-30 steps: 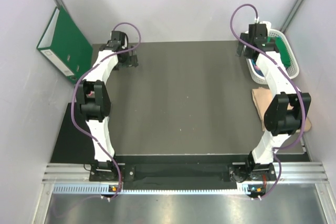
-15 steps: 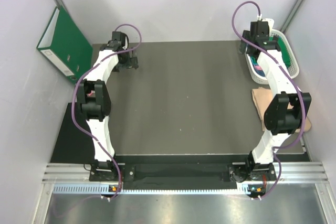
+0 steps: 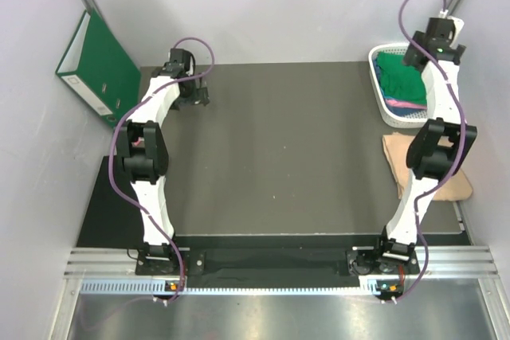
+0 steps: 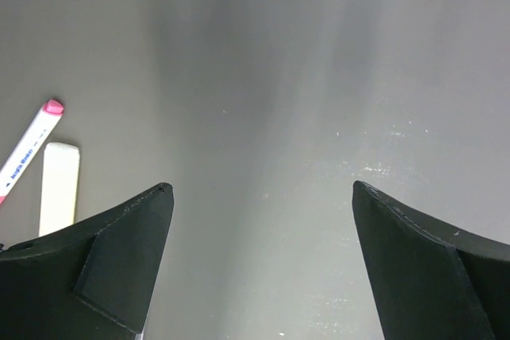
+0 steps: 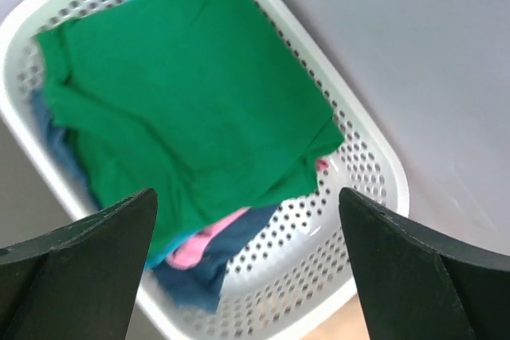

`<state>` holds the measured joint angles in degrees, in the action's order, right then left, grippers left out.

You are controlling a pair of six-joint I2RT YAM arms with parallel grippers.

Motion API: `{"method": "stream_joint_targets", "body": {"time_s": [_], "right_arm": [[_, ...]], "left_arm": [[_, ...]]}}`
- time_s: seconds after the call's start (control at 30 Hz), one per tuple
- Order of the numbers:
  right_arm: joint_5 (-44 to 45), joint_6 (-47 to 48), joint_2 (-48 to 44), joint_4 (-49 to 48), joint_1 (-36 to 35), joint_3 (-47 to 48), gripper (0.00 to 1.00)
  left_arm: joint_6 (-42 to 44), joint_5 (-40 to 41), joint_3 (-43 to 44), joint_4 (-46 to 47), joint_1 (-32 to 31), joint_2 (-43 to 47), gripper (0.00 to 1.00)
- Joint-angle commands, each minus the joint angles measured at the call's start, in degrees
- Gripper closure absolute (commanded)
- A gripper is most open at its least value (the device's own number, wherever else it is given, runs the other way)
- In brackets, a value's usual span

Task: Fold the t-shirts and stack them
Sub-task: Grab crumpled tshirt from bin with the right arm

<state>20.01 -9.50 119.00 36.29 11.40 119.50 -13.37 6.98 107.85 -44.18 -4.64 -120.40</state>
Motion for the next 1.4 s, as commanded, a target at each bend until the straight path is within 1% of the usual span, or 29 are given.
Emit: {"method": "stream_joint_targets", "body": {"time_s": [0.0,0.07,0.1,0.23,0.37,0.4,0.47,0.5,0.53,0.57,0.6,0.7,0.73,0.83,0.9,0.97,1.1,1.13,1.2,1.23,1.3,1.37], "right_arm": [[-7.1,-1.3,7.4,4.6,1.9,7.8,0.06],[-11.2,-1.5,9.5,2.8,2.0,7.7,0.09],[-12.0,-1.8,10.1,2.5,2.0,7.7,0.11],[-15.6,-3.2,12.4,1.0,2.1,7.7,0.14],[-17.0,-4.7,13.9,0.4,2.1,7.4,0.17],[-17.4,-4.7,14.2,0.4,2.1,7.4,0.19],[-17.5,-5.5,15.1,0.5,2.0,7.2,0.19],[-17.4,-5.6,15.3,0.9,2.0,7.1,0.23],[-17.5,-5.8,15.5,1.0,2.0,7.1,0.28],[-17.7,-5.9,15.5,0.7,2.0,6.6,0.36],[-18.0,-5.7,15.5,0.5,2.0,6.4,0.59],[-17.6,-5.9,15.0,0.4,2.0,5.5,0.97],[-17.2,-5.9,14.9,0.5,2.0,5.1,1.0],[-16.0,-5.6,13.0,-0.2,2.0,3.6,1.0],[-15.7,-5.4,10.9,-1.6,1.9,0.8,1.0],[-14.7,-5.2,6.8,-3.9,1.4,-1.7,1.0],[-12.5,-4.2,-1.6,-6.7,0.3,-3.0,1.0],[-11.1,-4.0,-5.2,-7.0,-0.1,-3.0,1.0],[-9.4,-3.3,-9.1,-8.4,-1.7,-3.3,1.0],[-8.0,-2.5,-12.9,-9.1,-2.4,-3.7,1.0],[-6.1,-1.0,-17.3,-9.7,-5.1,-3.8,1.0],[-5.9,0.7,-19.2,-8.9,-8.5,-2.9,1.0]], "left_arm": [[0.3,-1.5,-0.5,-0.6,0.0,-0.2,0.02],[0.4,-1.4,-0.5,-1.3,0.0,-0.3,0.02],[0.4,-1.4,-0.5,-1.3,0.0,-0.4,0.02],[0.6,-0.9,-0.5,-1.9,0.0,-0.6,0.02],[0.5,-1.1,0.1,-2.3,0.1,-1.2,0.02],[0.6,-1.3,0.2,-2.4,0.0,-1.2,0.02],[0.5,-1.3,0.6,-2.6,0.0,-1.7,0.02],[0.6,-1.4,0.9,-2.8,0.0,-1.8,0.02],[0.6,-1.4,1.0,-2.8,0.0,-1.9,0.02],[0.6,-1.2,1.5,-3.1,0.0,-2.1,0.02],[0.5,-1.2,1.7,-3.3,0.0,-2.0,0.02],[0.5,-1.4,1.9,-3.5,0.0,-2.4,0.02],[0.5,-1.4,1.9,-3.5,0.0,-2.4,0.02],[0.5,-1.3,1.9,-3.7,0.1,-2.4,0.02],[0.4,-1.3,1.7,-3.9,0.0,-2.4,0.02],[0.4,-1.4,1.4,-4.0,0.1,-2.3,0.02],[-0.3,-2.7,1.0,-3.8,0.0,-2.1,0.02],[-0.5,-2.8,0.9,-3.7,0.0,-2.0,0.02],[-1.1,-3.1,0.3,-2.9,0.0,-1.6,0.02],[-1.3,-3.3,0.1,-2.7,0.0,-1.2,0.02],[-1.7,-3.6,-0.4,-1.8,0.1,-0.8,0.02],[-2.0,-3.6,-0.4,-1.5,0.1,-0.5,0.02]]}}
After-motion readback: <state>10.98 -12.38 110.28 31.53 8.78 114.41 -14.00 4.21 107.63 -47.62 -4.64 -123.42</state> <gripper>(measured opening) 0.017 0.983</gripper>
